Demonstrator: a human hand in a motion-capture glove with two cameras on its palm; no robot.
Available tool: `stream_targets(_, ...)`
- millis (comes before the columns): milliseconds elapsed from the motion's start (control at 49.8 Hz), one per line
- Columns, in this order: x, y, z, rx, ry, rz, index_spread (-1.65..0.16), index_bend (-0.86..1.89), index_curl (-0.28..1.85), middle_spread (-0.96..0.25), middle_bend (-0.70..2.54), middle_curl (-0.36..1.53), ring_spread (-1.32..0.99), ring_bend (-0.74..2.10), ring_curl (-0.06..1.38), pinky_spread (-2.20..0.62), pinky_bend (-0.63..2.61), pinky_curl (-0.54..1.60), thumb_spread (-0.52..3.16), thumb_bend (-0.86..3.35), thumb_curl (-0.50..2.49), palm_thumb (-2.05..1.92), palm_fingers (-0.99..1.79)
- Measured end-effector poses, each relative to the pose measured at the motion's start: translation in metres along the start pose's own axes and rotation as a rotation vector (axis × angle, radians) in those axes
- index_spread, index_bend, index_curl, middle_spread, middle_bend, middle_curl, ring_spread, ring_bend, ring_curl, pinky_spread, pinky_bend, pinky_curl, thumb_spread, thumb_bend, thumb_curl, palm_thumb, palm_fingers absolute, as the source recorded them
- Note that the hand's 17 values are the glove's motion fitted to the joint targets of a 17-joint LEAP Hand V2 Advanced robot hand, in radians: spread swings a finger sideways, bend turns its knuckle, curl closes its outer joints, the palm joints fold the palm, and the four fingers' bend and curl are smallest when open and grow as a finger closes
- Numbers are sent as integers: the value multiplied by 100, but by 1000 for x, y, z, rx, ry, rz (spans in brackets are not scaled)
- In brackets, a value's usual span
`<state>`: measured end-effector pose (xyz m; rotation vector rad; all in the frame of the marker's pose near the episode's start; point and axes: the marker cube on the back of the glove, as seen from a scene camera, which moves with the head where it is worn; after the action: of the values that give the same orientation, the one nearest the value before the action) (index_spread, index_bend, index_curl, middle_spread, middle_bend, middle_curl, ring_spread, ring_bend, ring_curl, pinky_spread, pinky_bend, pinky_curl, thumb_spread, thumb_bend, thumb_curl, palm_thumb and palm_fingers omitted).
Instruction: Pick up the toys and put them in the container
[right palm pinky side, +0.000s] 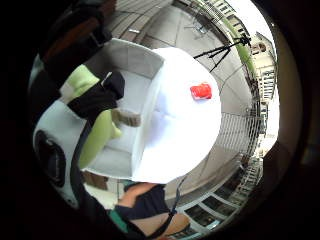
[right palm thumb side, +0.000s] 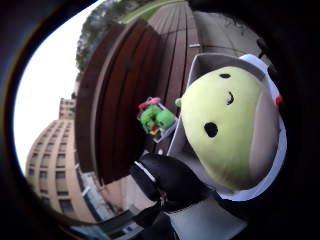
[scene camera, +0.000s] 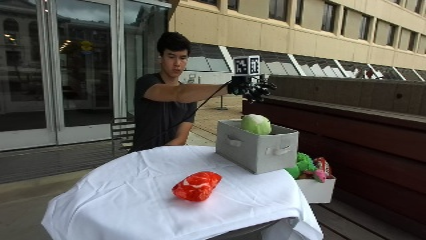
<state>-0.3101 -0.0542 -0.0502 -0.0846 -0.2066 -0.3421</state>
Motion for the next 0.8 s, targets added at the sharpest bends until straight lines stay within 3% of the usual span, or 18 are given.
stream_targets(120, 36, -3, -21, 73, 89, 2, -34, 3, 36, -1, 24, 55, -14, 91, 40, -15, 130, 49, 92, -11, 55, -11, -4)
stream_targets(221, 68, -1, -43, 96, 132, 30, -34, 11, 33, 1, 21, 52, -7, 76, 32, -7, 131, 46, 91, -10, 49, -11, -17)
stream_targets(502, 179, 1, -77, 142, 157, 146, -33, 7, 24, 0, 18, 47, 1, 60, 27, 2, 128, 42, 89, -9, 36, -11, -17)
stream_targets(803, 309, -21, -49, 119, 145, 239, -32, 5, 17, -1, 18, 43, 3, 51, 25, 5, 124, 38, 88, -9, 29, -10, -21)
